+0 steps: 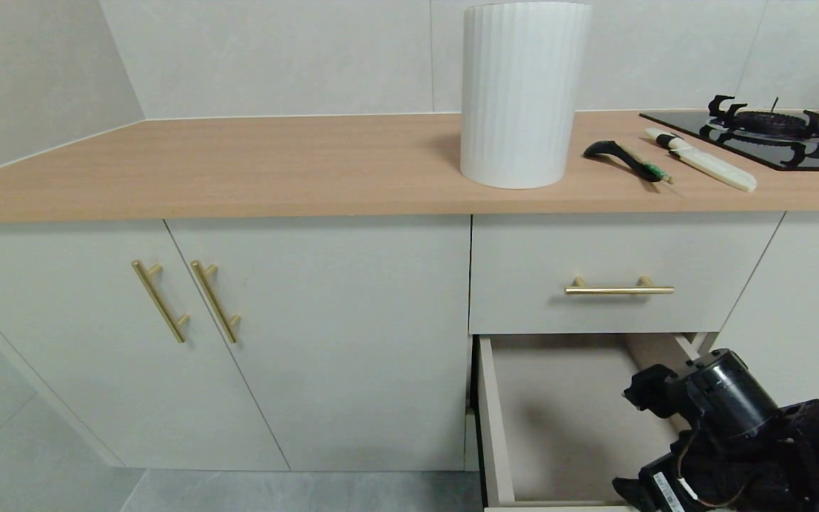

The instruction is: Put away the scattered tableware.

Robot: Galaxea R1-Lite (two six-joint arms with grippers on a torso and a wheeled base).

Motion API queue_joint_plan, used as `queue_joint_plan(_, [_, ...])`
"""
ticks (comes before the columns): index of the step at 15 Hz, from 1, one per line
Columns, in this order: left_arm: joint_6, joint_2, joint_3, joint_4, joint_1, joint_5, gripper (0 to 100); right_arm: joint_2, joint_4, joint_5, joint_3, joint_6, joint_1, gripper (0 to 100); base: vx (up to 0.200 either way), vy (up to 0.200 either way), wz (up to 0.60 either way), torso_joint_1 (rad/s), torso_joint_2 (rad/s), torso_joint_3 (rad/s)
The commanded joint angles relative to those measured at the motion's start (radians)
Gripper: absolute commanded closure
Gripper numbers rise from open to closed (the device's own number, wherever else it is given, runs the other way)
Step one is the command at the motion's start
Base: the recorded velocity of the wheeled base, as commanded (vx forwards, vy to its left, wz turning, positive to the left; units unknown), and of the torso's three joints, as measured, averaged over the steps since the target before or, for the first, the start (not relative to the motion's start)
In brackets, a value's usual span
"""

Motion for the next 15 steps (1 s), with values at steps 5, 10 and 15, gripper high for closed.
queue_joint_plan(5, [0.001, 0.001, 0.000, 0.000, 0.000, 0.000, 0, -0.061, 0.223, 0.001, -0.014, -0.047, 0.041, 0, 0.000, 0.000, 0.00, 0.000, 0.00, 0.000])
queue_joint_plan(10, [0.001, 0.001, 0.000, 0.000, 0.000, 0.000, 0, -0.081, 0.263, 0.017, -0.045, -0.055, 0.046, 0, 0.000, 0.000, 0.00, 0.000, 0.00, 0.000])
queue_joint_plan(15, [0.001, 0.001, 0.000, 0.000, 0.000, 0.000, 0, -0.143, 0.177, 0.012, -0.105, 0.064, 0.017, 0, 0.000, 0.000, 0.00, 0.000, 0.00, 0.000])
